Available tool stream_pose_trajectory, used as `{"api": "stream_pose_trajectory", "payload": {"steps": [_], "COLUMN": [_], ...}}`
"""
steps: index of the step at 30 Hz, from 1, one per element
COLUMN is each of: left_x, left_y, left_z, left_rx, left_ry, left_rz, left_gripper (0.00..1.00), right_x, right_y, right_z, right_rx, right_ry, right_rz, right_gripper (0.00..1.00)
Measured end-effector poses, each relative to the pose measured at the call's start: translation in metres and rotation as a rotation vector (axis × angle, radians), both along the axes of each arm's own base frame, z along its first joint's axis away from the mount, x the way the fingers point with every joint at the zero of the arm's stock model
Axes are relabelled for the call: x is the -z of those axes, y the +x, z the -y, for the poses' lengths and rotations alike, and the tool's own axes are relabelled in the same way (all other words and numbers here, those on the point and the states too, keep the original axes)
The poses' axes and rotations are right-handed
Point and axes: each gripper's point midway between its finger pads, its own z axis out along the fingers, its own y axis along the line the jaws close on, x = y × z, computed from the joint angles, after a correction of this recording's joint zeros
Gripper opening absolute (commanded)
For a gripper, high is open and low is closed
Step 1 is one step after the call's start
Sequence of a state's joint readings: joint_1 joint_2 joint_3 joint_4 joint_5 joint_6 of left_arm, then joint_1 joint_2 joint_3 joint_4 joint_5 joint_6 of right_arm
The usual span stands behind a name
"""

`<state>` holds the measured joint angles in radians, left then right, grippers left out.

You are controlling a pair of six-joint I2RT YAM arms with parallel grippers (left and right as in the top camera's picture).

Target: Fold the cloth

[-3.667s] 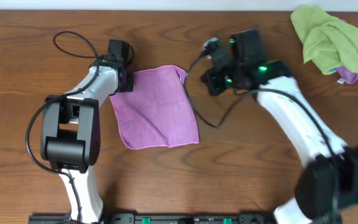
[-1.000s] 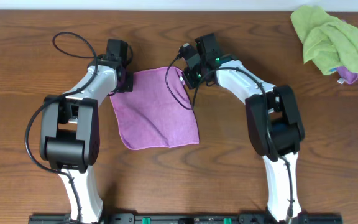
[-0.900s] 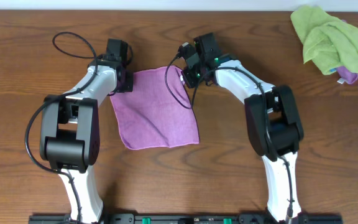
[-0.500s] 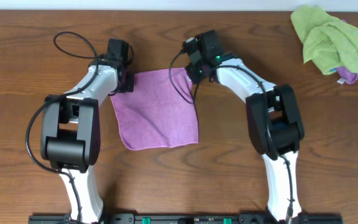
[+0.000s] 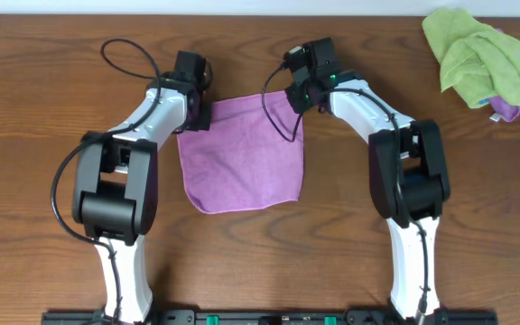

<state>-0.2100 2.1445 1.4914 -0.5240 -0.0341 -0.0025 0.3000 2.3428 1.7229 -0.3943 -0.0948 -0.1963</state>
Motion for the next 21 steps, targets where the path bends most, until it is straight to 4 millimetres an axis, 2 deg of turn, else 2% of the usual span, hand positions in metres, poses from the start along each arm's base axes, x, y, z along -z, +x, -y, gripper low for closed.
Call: {"api": "stream_pose_trajectory", "payload": {"steps": [6,14,15,16,18,20,21], "left_x": [-0.001,-0.002,-0.002,-0.002,-0.002,-0.003,-0.003], "left_y": [0.009,0.014,0.014,0.014,0.014,0.015,0.015], "left_z": [0.008,0.009,0.008,0.008,0.005,0.004,0.003], "left_rx": [0.020,0.025,0.025,0.025,0.027,0.029,0.032], "left_ry": [-0.013,-0.010,-0.008,-0.004,0.011,0.022,0.024], "left_rz": [0.031,0.053,0.053,0.054,0.055,0.056,0.057], "left_gripper": [0.06,0.06,0.06,0.06,0.06,0.06,0.06], "right_x": [-0.001,-0.003,-0.003,-0.004,-0.005,-0.009,-0.011], "right_y": [0.010,0.013,0.014,0.015,0.016,0.018,0.018], "right_z": [0.002,0.002,0.002,0.002,0.003,0.003,0.003], "right_rx": [0.004,0.005,0.006,0.002,0.004,0.006,0.007], "right_ry": [0.000,-0.006,-0.008,-0.012,-0.023,-0.027,-0.030], "right_rz": [0.015,0.017,0.014,0.014,0.005,-0.002,-0.008], "right_gripper": [0.01,0.01,0.10,0.27,0.29,0.43,0.54]}}
